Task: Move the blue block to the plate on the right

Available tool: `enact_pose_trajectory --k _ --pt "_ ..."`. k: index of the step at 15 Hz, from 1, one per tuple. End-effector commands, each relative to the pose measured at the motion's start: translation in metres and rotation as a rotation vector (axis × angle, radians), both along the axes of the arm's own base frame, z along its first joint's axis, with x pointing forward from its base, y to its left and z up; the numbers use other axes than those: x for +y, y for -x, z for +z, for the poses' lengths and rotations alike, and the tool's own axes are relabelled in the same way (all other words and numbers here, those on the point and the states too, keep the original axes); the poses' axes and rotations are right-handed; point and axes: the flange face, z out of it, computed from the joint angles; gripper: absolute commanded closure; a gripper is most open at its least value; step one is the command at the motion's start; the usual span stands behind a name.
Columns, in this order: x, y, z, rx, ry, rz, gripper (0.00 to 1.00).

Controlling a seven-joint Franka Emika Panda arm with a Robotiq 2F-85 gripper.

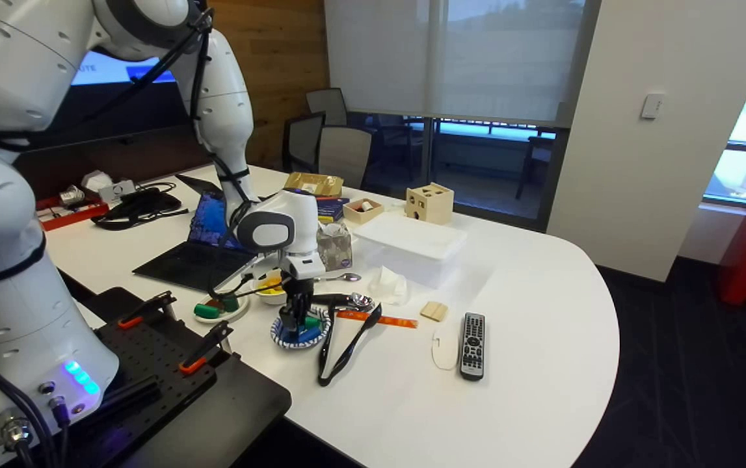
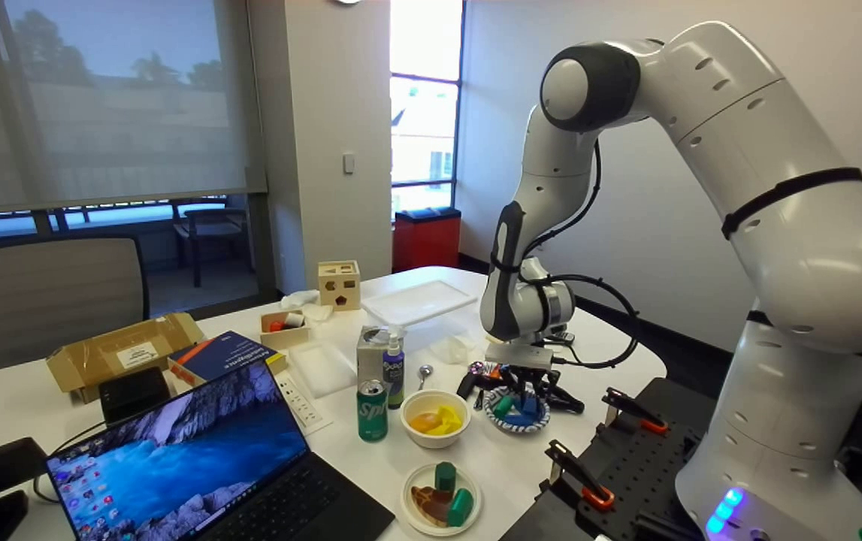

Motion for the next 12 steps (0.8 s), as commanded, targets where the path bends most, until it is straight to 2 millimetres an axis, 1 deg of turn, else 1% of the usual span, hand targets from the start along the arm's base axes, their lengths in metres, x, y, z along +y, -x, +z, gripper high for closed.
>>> enact_pose_trajectory --k 1,2,3,5,6,9,11,12 --pt "0.001 0.012 0.009 -0.047 0.007 -0.062 0.34" --pt "0.002 0.018 0.015 -0.080 0.019 -0.075 0.27" --pt "0.003 0.023 0.023 -0.120 0.036 -0.083 0.19" --pt "0.005 0.038 0.036 -0.151 0.077 -0.099 0.05" --pt "0.008 0.045 0.046 -0.162 0.091 -0.097 0.01" --pt "0.020 0.056 0.073 -0.175 0.094 -0.047 0.00" --pt "0.034 0.048 0.096 -0.213 0.090 0.048 0.00" --pt "0.045 0.039 0.110 -0.252 0.085 0.106 0.00"
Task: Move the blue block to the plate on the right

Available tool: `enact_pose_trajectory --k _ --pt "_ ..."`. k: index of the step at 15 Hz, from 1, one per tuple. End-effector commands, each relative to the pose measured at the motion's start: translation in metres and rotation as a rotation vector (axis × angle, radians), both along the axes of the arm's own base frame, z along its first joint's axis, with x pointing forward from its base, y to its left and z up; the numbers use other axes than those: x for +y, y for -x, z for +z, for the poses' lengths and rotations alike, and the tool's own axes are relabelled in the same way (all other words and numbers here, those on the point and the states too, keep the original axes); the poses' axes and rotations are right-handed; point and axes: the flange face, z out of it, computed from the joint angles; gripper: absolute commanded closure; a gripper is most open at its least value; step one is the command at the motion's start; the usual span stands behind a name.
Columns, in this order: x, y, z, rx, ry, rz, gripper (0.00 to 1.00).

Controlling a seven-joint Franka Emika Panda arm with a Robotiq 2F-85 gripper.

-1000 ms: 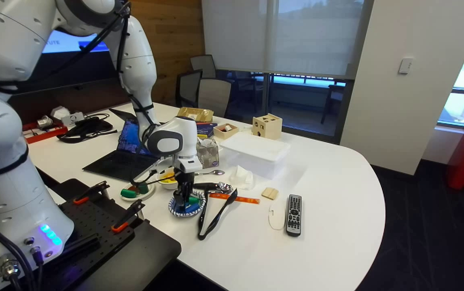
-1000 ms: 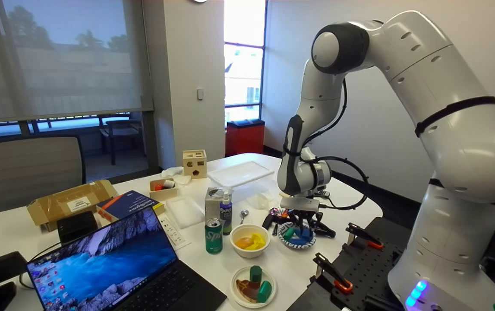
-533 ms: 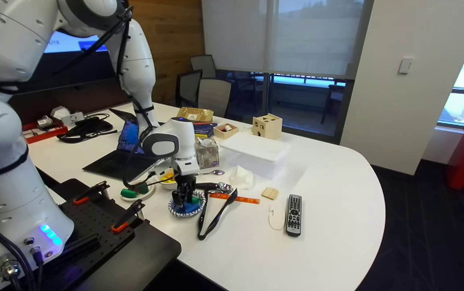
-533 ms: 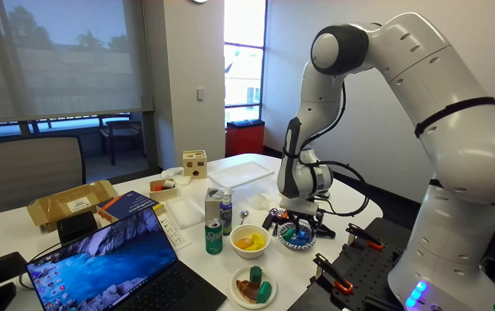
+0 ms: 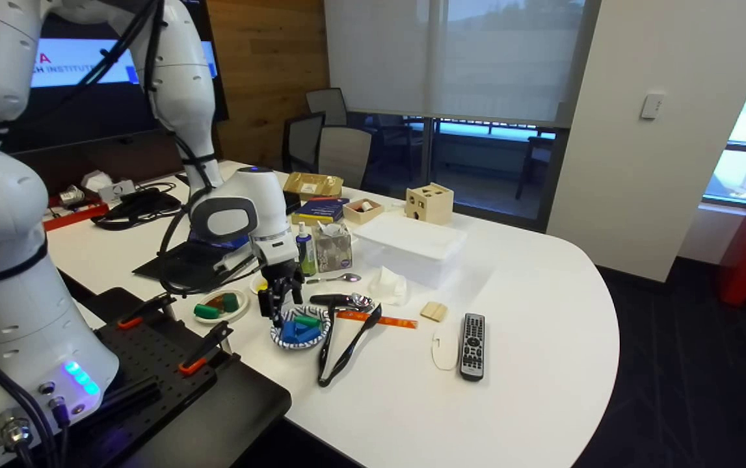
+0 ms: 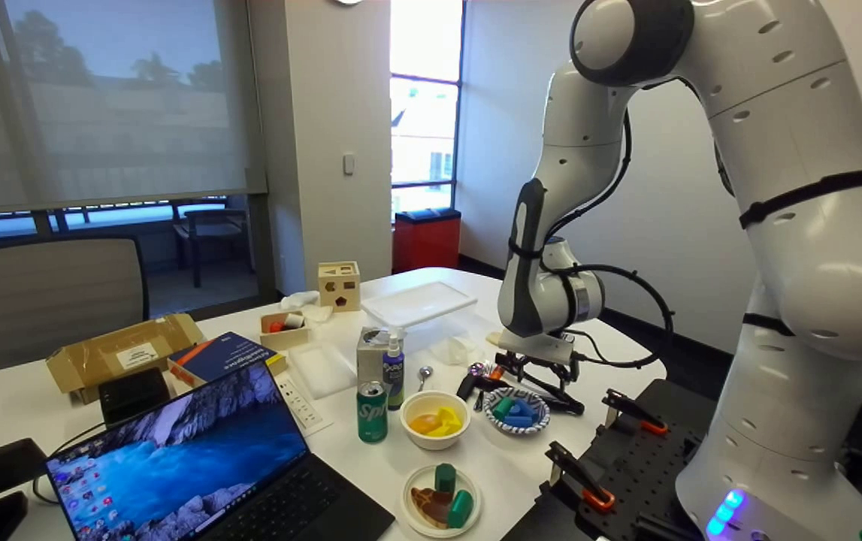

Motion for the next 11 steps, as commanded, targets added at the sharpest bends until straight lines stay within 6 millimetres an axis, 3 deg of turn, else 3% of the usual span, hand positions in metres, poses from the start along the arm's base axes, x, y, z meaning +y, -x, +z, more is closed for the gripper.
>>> enact_pose_trajectory --k 1,4,11 --pt "0.036 -0.016 0.055 -0.077 -0.019 0.180 0.00" --pt "0.067 -0.053 0.081 -0.087 -0.010 0.345 0.00" --pt "0.088 -0.097 0.128 -0.061 0.024 0.534 0.00"
